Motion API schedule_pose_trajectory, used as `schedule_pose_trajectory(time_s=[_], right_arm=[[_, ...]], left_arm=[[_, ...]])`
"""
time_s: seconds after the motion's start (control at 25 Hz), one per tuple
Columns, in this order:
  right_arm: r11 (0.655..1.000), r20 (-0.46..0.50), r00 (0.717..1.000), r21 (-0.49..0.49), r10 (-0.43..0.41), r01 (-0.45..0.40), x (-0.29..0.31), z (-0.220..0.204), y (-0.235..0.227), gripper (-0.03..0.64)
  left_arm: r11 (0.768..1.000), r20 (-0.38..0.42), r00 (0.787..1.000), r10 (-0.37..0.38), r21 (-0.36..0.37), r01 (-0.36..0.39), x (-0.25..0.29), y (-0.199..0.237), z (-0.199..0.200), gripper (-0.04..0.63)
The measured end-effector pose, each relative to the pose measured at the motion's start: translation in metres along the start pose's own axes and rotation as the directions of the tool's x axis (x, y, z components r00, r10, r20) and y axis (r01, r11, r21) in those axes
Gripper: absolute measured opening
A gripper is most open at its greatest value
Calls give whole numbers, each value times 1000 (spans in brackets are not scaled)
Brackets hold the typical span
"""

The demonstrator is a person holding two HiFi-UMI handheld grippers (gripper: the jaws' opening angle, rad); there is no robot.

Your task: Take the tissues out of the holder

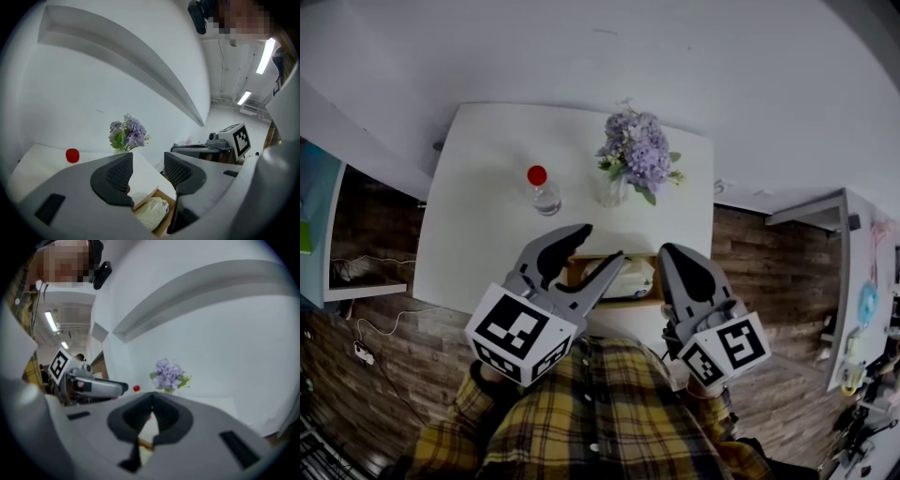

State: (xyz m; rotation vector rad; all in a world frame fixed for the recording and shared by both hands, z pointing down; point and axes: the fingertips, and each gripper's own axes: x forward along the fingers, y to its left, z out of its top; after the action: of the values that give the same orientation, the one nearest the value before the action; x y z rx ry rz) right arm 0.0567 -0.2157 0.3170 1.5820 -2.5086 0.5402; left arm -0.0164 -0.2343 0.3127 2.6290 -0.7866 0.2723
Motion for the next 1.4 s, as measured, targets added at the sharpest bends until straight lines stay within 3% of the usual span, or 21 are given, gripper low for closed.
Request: schedule_pose_trajectory(time_s=[0.2,0.44,0.72,1.0,1.2,1.4], right_arm=[[999,5,1000,27,-20,20,-5,-8,-7,12],[997,28,998,61,-57,56,-13,-11,-14,12],[992,24,997,101,-79,76,-21,-23,-19,12],[985,9,995,147,-98,95,-25,-37,-20,12],[980,3,994,166,-107,106,-27,-44,-22,12],[976,-9,992,178,-126,125,-33,-49,-24,12]], left_arm=[[999,-90,995,-37,16,39,10,-7,-19,195],[993,-208,974,-90,57,104,24,-18,-50,195],[984,-345,929,-134,64,166,42,-22,-95,195],[965,-524,830,-189,60,257,49,-27,-148,195],[933,-639,752,-160,150,326,52,-22,-182,195],[891,-748,647,-148,183,416,51,-22,-214,195]])
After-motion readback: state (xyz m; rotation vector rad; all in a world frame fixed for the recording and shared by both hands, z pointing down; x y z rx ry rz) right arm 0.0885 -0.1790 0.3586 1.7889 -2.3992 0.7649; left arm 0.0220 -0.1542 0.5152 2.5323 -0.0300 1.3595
